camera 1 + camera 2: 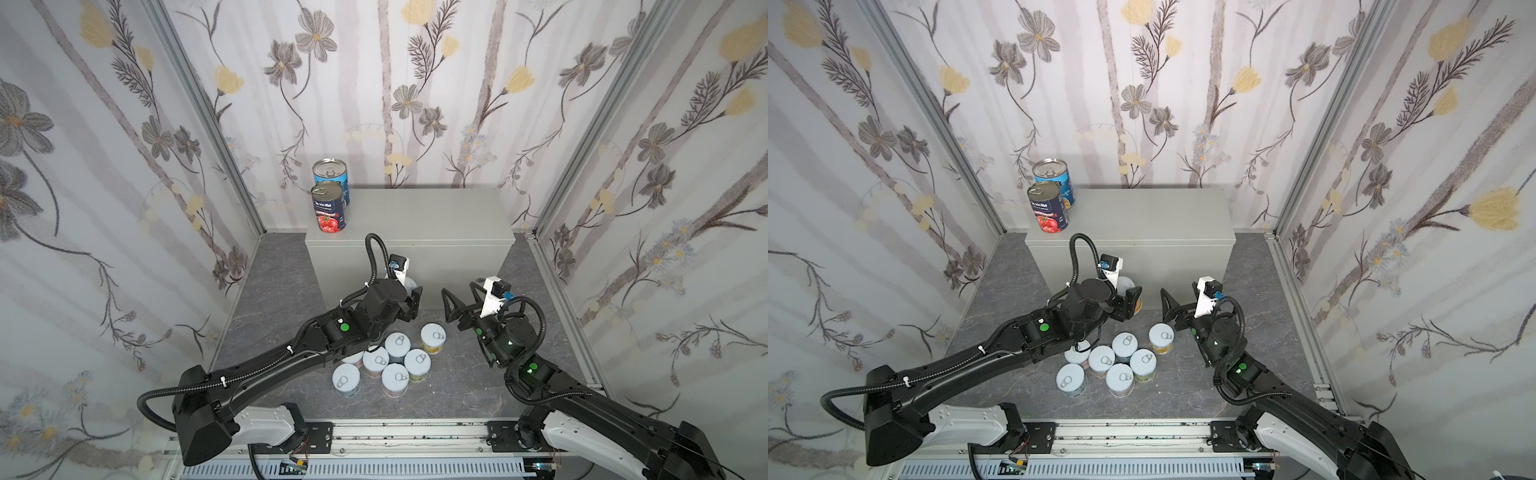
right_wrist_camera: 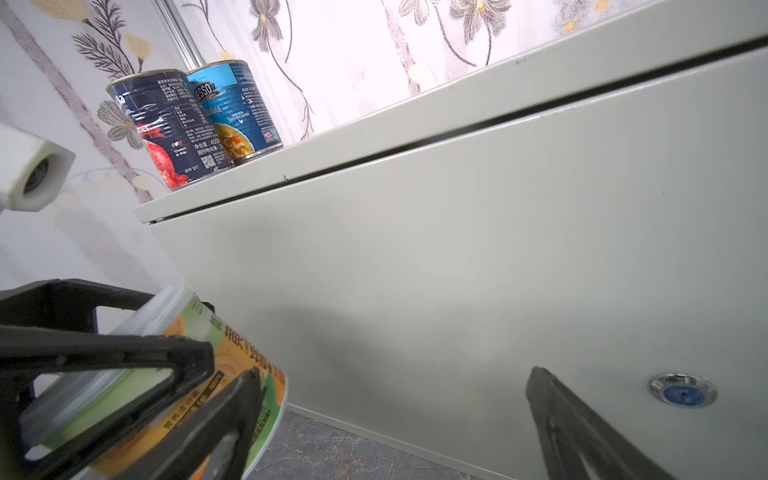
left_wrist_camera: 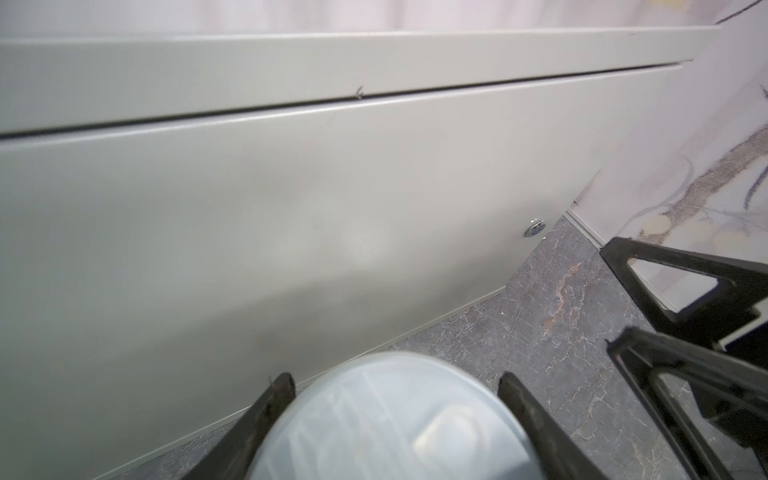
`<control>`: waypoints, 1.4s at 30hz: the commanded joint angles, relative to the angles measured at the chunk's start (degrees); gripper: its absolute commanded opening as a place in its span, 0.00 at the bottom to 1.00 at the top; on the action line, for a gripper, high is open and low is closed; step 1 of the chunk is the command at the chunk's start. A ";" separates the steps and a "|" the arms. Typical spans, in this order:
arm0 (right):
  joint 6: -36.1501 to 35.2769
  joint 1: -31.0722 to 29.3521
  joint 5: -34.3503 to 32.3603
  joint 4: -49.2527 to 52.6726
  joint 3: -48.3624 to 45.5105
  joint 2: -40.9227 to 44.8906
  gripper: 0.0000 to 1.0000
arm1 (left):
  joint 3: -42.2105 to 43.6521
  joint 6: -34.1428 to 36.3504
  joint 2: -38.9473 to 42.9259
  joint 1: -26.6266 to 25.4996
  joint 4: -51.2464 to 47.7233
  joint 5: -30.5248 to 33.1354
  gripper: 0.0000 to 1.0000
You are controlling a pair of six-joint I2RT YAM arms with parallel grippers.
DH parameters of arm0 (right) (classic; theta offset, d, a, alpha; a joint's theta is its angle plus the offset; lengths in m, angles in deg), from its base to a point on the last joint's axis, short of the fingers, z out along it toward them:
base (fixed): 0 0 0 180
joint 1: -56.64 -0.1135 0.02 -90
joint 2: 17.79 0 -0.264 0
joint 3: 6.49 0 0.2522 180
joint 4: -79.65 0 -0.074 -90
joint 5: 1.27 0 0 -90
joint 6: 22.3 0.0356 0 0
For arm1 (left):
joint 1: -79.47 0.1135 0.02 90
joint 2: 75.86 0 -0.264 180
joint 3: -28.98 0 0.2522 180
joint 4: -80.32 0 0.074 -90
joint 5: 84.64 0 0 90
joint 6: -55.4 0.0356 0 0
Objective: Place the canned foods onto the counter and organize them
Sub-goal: 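Lift the white-lidded yellow-labelled can with the left gripper toward the cabinet, then carry the can over the cabinet top beside the blue Progresso can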
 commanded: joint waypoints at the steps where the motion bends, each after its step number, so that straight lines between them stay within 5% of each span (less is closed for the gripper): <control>1: -0.33 -0.09 -0.01 -3.17 -0.15 0.39 1.00 | -2.31 0.93 1.45 -0.05 1.69 -1.79 0.00; 24: -2.18 -0.02 0.08 -8.39 1.04 0.54 1.00 | -22.68 2.12 -4.91 4.86 -8.07 -16.09 0.00; 42: -2.67 -0.04 0.58 -6.04 0.73 2.32 1.00 | -44.04 10.39 -13.96 6.84 -16.84 -11.84 0.00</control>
